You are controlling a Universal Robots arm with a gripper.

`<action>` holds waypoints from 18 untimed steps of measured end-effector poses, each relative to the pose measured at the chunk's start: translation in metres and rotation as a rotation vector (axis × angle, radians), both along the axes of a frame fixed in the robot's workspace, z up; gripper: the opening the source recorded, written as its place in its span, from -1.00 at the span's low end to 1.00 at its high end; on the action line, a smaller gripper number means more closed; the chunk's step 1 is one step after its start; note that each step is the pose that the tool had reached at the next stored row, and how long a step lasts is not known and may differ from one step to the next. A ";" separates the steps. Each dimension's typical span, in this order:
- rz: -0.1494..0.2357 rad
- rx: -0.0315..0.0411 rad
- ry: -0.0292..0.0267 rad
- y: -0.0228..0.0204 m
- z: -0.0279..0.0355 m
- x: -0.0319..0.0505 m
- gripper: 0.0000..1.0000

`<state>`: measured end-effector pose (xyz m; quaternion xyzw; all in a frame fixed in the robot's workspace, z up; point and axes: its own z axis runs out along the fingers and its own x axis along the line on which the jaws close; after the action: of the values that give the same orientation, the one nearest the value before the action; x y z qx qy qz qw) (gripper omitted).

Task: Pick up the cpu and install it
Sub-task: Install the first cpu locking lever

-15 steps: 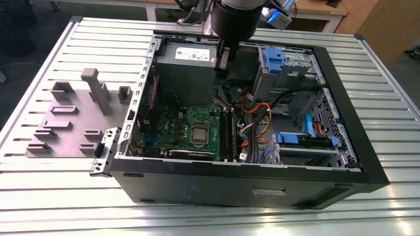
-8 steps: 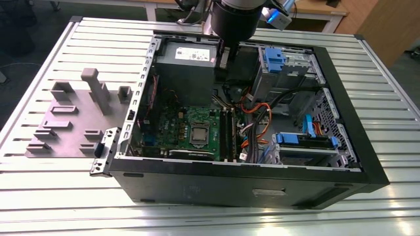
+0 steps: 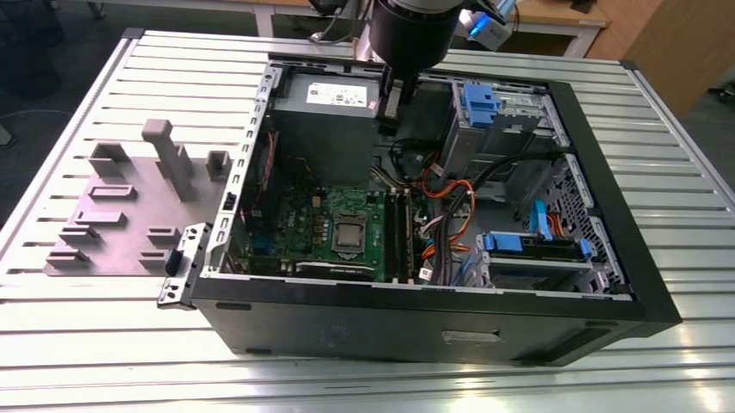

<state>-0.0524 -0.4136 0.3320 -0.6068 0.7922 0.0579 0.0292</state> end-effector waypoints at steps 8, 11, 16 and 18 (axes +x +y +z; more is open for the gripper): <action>0.000 0.0000 0.0000 0.0000 0.0047 0.0000 -0.79; 0.000 0.0000 0.0000 0.0000 0.0048 0.0000 -0.79; 0.000 0.0000 0.0000 0.0000 0.0049 0.0000 -0.79; 0.000 0.0000 0.0000 0.0000 0.0049 0.0000 -0.66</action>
<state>-0.0524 -0.4136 0.3369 -0.6067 0.7922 0.0579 0.0292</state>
